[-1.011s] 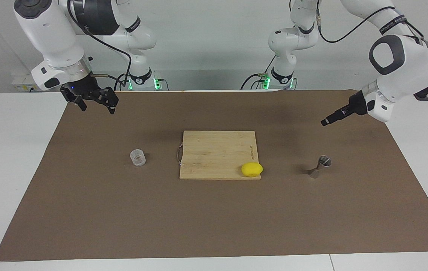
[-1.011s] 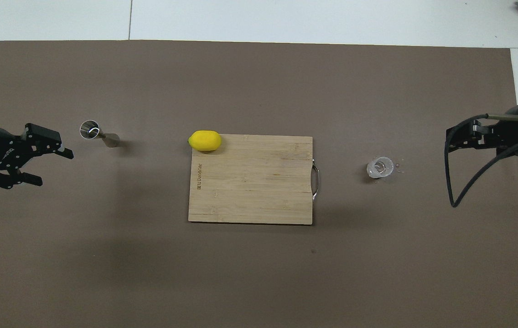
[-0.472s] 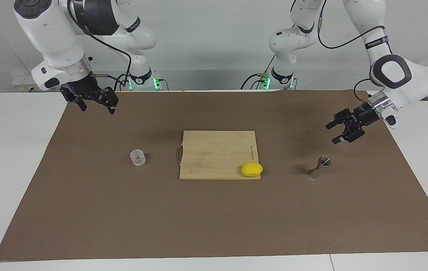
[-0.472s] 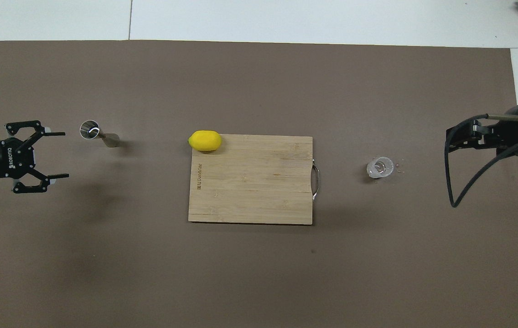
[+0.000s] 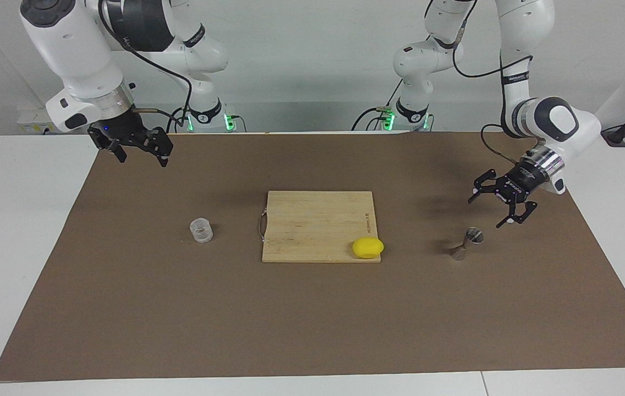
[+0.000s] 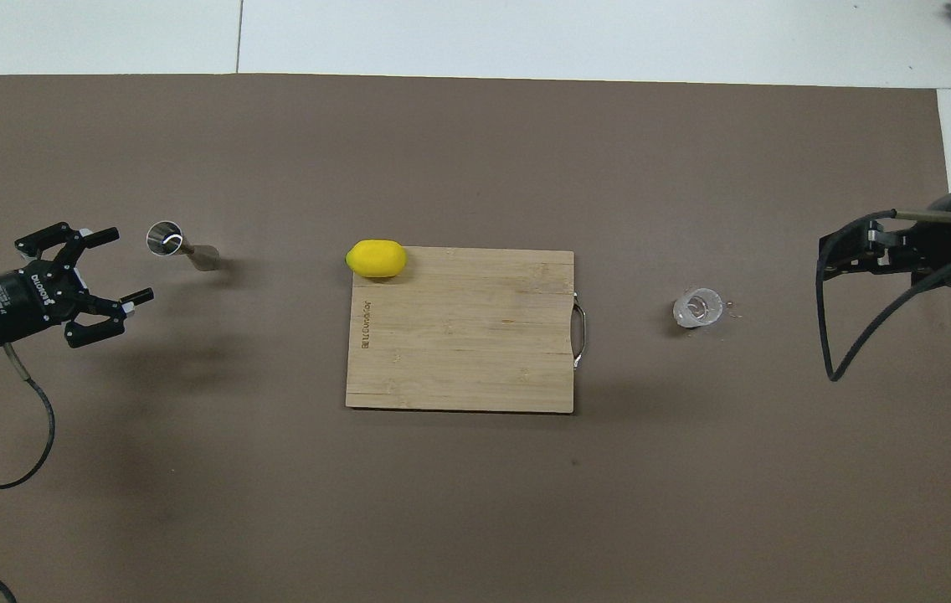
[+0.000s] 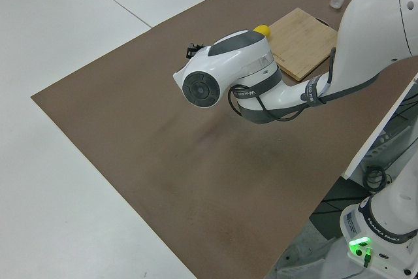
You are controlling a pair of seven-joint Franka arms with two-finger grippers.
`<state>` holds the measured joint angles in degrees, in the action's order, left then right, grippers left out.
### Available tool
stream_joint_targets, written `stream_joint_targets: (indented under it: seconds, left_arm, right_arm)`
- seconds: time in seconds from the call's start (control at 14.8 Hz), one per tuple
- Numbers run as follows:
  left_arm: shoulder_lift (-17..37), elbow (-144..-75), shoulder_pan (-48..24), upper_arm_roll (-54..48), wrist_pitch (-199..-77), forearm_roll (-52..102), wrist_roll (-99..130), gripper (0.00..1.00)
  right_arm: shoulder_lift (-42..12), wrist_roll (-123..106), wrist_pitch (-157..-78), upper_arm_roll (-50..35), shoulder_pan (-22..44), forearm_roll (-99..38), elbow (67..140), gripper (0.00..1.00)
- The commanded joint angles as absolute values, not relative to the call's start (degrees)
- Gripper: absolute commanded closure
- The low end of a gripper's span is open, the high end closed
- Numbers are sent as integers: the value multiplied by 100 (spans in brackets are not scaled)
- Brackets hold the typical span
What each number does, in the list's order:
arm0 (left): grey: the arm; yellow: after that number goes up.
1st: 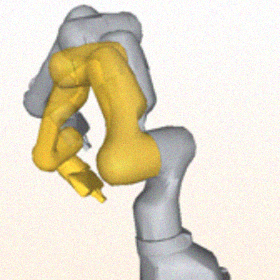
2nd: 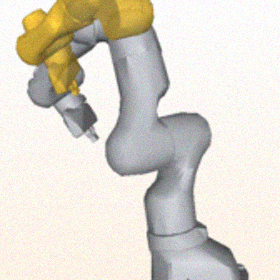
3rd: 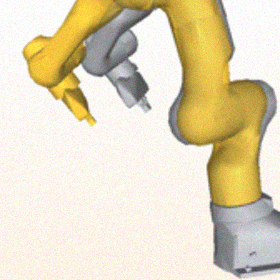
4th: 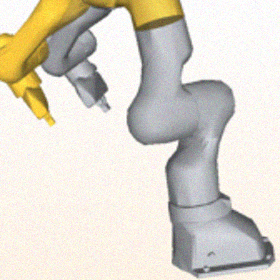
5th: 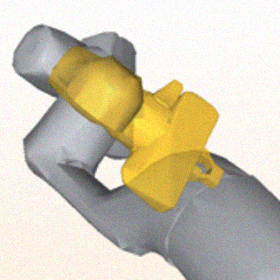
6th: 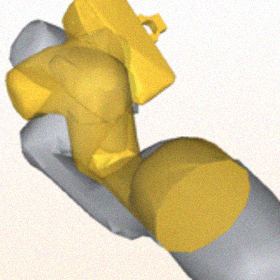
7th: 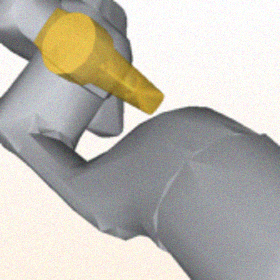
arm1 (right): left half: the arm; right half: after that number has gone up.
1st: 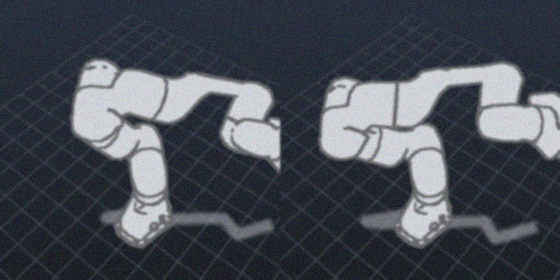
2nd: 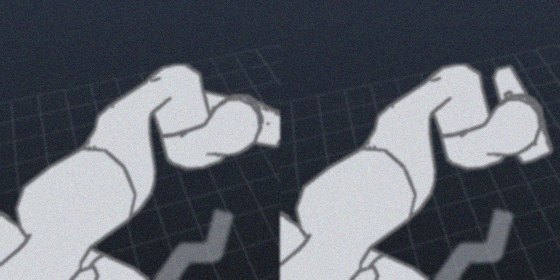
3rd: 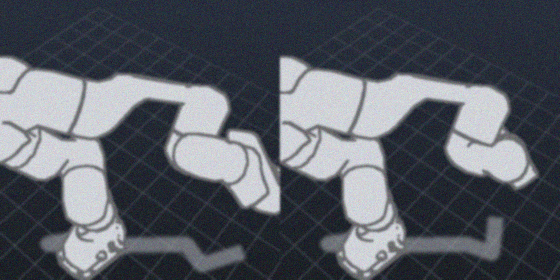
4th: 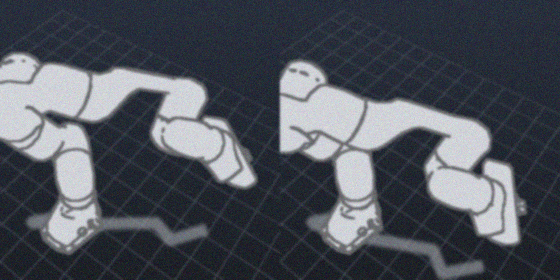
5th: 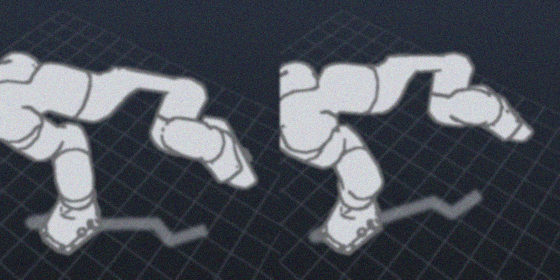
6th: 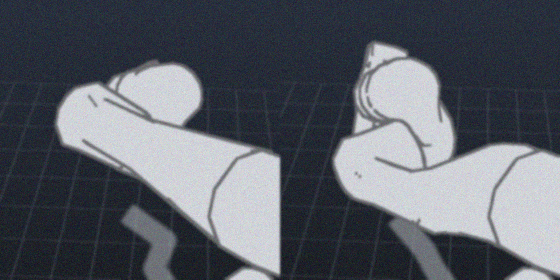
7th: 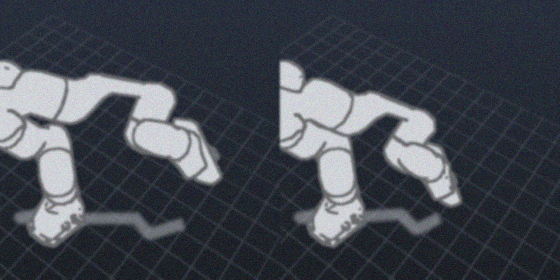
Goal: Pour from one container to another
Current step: 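Open the left gripper and reach it toward the metal cup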
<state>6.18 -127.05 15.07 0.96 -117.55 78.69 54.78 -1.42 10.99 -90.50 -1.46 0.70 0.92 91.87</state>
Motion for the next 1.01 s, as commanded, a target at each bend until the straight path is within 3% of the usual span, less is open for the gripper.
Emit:
stream_joint_targets:
  seconds: [0.0, 0.74, 0.94]
  left_arm:
    - [668, -12920, 1512, 18, -12066, 8392, 5572, 0]
    - [1037, -12885, 1090, -26, -12700, 9782, 5081, 0]
    - [1037, -12885, 1028, -26, -12709, 9905, 4957, 7]
  right_arm:
    - [-114, 1037, -9141, -141, 44, 105, 9255, 0]
    - [-114, 1037, -9141, -141, 44, 105, 9255, 0]
    - [-114, 1037, -9132, -141, 44, 105, 9255, 0]
